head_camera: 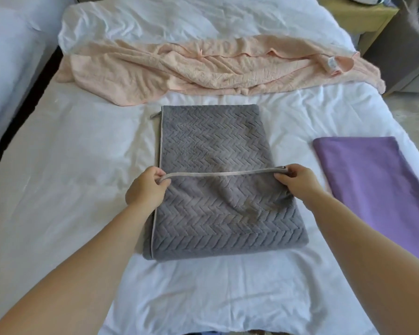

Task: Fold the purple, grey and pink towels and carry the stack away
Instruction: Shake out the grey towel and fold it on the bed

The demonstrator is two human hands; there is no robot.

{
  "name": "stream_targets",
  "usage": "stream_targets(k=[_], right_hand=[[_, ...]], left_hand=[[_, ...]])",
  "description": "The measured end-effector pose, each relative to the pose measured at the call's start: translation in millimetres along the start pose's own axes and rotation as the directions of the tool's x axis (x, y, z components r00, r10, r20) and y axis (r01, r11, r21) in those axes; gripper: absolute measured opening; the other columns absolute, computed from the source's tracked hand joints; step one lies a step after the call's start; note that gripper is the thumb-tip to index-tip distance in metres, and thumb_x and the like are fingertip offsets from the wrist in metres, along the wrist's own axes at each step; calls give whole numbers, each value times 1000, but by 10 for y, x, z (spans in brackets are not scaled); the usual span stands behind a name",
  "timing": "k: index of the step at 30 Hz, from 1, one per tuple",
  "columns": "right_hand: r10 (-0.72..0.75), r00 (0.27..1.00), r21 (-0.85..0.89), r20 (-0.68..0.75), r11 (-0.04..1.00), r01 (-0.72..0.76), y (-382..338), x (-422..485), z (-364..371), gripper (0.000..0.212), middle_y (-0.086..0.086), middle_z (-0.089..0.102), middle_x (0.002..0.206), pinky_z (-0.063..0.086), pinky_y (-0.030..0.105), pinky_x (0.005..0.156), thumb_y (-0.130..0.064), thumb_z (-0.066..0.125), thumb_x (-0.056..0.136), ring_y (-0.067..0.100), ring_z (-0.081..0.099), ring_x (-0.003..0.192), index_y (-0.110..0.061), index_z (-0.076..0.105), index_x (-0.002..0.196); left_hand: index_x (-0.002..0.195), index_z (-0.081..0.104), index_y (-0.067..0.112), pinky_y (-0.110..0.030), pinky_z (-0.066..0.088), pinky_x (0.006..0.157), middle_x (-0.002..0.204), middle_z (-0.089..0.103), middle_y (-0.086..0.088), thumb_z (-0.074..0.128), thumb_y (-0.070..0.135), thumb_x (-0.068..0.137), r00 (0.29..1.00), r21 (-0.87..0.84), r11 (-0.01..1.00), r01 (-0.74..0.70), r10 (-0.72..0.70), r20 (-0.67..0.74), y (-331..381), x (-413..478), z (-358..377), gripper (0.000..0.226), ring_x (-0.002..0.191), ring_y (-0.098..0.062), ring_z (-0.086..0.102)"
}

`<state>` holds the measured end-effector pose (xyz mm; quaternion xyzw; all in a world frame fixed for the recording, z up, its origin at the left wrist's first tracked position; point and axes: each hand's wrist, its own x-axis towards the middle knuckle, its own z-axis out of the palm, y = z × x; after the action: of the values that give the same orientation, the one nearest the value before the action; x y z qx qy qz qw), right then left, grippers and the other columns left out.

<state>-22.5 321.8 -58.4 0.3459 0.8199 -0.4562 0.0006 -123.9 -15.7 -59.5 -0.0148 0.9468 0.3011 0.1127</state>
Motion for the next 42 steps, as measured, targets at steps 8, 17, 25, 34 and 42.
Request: stream_targets(k=[8,17,25,34,42], right_hand=[[104,994,25,-46,994,-103,-33,777,322,22,-5,59,89,36,22,53,-43,58,89,5,52,70,-24,56,101],[124,992,21,-13,992,-124,293,367,319,41,-3,59,106,45,30,79,-42,61,88,17,57,94,-21,52,122],[127,982,132,-138,985,-108,624,-406,231,29,0,64,100,45,26,69,-37,63,87,13,60,84,-18,58,109],[108,989,175,-101,980,-89,899,-863,191,19,-1,65,90,41,25,72,-30,64,88,10,57,78,-15,61,100],[88,991,256,-99,965,-60,820,-805,122,16,2,61,86,40,20,61,-26,59,92,11,52,72,-11,60,97]], left_hand=[[102,50,27,-31,44,78,104,64,5,61,26,90,999,-142,989,-26,23,-26,-42,846,169,16,91,-19,59],[104,62,8,-45,44,88,105,61,-13,75,34,78,968,22,997,-80,83,-237,-277,136,188,39,107,-33,49],[83,64,7,-42,45,75,83,63,-8,83,32,70,930,-24,995,-92,78,-359,-493,-821,282,34,88,-31,51],[86,63,1,-38,47,73,86,60,-14,71,7,82,954,-382,924,13,-126,-273,-804,-1272,568,11,86,-36,57],[93,59,11,-27,42,77,90,61,-3,59,20,93,962,-474,880,-20,-113,-250,-610,-1163,481,9,86,-16,56]])
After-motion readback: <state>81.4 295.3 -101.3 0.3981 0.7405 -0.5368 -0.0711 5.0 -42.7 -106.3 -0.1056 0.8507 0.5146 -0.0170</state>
